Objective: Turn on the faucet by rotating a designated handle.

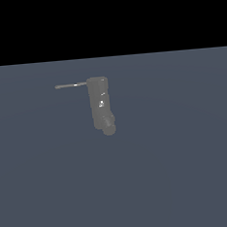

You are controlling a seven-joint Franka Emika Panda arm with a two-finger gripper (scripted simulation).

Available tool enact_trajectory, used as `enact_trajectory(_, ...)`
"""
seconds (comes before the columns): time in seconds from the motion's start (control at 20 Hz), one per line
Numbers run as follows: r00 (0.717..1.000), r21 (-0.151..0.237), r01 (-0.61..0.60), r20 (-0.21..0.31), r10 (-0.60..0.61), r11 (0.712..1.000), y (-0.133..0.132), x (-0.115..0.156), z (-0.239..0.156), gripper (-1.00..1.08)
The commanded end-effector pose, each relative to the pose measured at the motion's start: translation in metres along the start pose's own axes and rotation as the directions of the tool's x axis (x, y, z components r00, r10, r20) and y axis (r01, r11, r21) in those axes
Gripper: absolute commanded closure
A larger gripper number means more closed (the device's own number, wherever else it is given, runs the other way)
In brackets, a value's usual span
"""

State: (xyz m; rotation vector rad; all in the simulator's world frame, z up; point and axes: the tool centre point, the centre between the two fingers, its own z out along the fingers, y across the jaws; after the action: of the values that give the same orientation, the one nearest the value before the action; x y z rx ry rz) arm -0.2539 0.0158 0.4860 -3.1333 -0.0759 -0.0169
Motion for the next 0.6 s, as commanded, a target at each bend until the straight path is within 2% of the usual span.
enact_trajectory(0.0,1.000,0.000,0.000,0.000,0.000,1.000,0.000,0.000,0.000,1.08)
enact_trajectory(0.55,0.998,0.000,-0.058,0.000,0.058,0.998,-0.015,0.007,0.012,1.08)
